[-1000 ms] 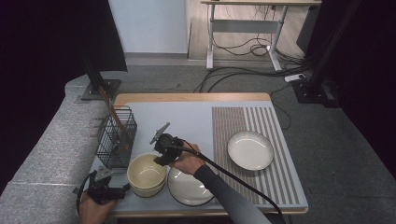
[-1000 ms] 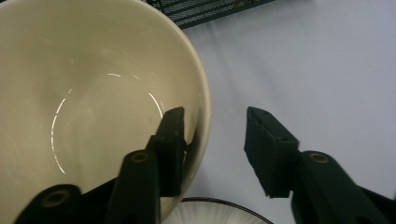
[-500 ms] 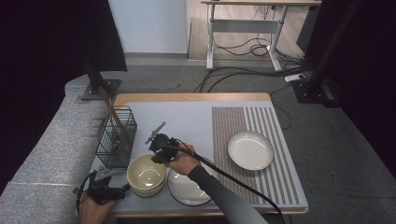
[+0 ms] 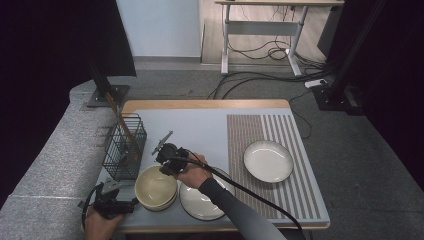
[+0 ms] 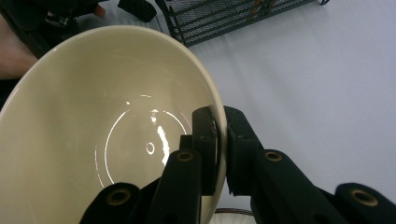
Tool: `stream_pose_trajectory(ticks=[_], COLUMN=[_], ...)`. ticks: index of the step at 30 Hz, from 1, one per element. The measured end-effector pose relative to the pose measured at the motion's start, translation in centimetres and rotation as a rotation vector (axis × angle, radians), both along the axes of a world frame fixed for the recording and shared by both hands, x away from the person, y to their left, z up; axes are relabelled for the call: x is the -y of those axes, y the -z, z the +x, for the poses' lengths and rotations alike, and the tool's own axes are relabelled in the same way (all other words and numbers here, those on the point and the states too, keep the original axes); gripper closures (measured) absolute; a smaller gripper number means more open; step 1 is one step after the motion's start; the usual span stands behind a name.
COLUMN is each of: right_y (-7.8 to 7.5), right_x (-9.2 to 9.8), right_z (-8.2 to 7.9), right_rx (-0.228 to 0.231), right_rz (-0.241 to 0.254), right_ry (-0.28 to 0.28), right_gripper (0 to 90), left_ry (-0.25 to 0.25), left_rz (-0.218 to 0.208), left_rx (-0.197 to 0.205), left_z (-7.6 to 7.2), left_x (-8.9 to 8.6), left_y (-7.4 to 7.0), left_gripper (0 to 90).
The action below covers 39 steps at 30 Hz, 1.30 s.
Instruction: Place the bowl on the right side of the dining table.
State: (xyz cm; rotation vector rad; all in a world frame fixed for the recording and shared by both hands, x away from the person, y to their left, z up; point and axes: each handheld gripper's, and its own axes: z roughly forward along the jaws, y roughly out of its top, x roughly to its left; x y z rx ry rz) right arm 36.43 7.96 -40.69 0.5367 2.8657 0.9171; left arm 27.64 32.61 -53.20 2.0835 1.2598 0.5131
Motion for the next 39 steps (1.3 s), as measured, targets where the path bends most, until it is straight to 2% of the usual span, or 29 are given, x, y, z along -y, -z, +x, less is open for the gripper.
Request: stream_pose_trajectory(ticks=[9, 17, 39], right_y=[-0.3, -0.6, -2.7], right_x=[0.3, 0.7, 2.8], right_z=[0.5, 0.9, 2.1], right_rx=[-0.060, -0.091, -0.126], right_rz=[0.023, 0.043, 0.075], right_ry=[0.020, 0.031, 0.074], right_gripper=[83.5, 83.6, 83.5], left_ry=[0.000, 0.000, -0.001], left_rz=[0.000, 0.000, 0.000], left_rx=[0.000, 0.000, 0.001], left_z=[0.0, 0.0, 0.0], left_x=[0.0, 0.0, 0.0], left_y=[0.0, 0.0, 0.0], left_gripper=[0.2, 0.2, 0.2])
